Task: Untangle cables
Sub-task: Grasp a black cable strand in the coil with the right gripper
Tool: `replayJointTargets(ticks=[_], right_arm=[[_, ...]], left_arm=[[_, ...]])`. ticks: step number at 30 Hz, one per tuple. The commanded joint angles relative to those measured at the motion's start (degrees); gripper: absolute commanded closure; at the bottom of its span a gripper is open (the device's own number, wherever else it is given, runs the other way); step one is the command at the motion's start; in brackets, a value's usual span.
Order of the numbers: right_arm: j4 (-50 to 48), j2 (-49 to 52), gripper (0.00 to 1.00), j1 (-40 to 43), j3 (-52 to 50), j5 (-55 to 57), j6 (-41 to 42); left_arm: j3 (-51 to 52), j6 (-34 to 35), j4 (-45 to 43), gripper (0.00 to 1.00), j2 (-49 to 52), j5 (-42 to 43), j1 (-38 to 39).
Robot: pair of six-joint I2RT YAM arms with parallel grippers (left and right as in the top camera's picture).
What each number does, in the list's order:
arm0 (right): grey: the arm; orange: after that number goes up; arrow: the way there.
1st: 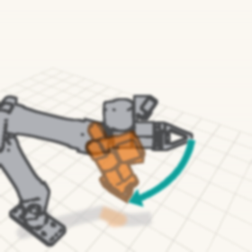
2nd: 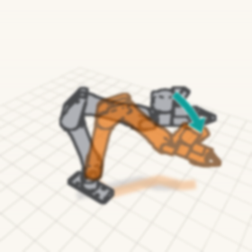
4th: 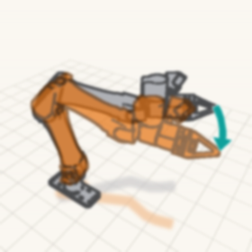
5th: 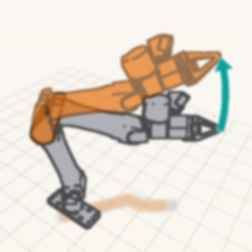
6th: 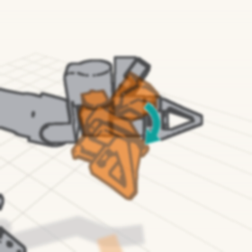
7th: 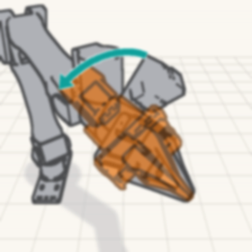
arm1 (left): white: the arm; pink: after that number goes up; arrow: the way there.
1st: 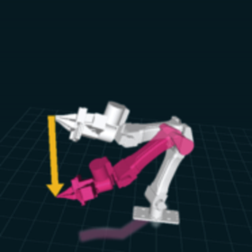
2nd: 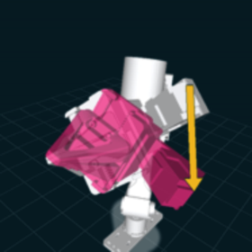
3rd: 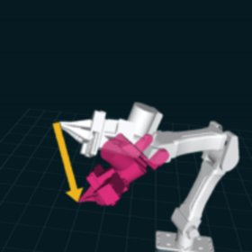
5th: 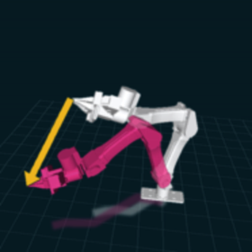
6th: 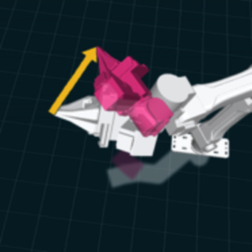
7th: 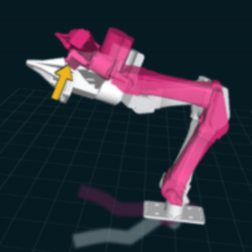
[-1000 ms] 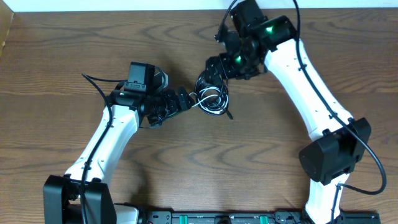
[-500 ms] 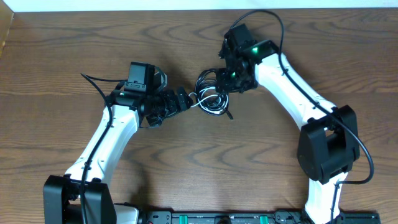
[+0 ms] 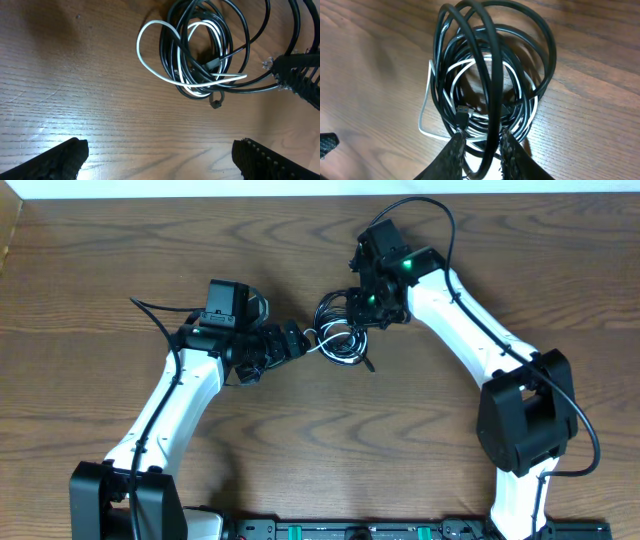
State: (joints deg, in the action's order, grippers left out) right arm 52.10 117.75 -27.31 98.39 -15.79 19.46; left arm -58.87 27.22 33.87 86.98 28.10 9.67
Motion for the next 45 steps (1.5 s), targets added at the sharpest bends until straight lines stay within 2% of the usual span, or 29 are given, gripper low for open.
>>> replayJointTargets(ticks=[1, 6, 13, 18, 34, 39, 45], right_arm=[[0.15, -0.31, 0.78, -0.52, 0.02, 3.39, 1.36], [0.11, -0.31, 0.89, -0.48, 0.79, 3.61, 1.6], [3.65, -0.33, 0.89, -0.5, 4.11, 3.63, 1.55], [5.35, -0.33, 0.83, -0.55, 4.17, 3.61, 1.57], [5.29, -0.33, 0.91, -2.51, 3.91, 3.89, 3.87], [5.25, -0.31, 0.98, -3.52, 3.87, 7.54, 4.46], [3.98, -0.31, 0.99, -3.76, 3.89, 8.74, 4.94]], left_arm=[[-0.7, 0.35, 0.09, 0.02, 0.31, -0.74, 0.13], [-0.7, 0.35, 0.07, 0.02, 0.31, -0.74, 0.13], [-0.7, 0.35, 0.09, 0.02, 0.31, -0.74, 0.13], [-0.7, 0.35, 0.07, 0.02, 0.31, -0.74, 0.11], [-0.7, 0.35, 0.09, 0.02, 0.31, -0.74, 0.13], [-0.7, 0.35, 0.15, 0.02, 0.31, -0.74, 0.13], [-0.7, 0.33, 0.55, 0.02, 0.31, -0.74, 0.13]])
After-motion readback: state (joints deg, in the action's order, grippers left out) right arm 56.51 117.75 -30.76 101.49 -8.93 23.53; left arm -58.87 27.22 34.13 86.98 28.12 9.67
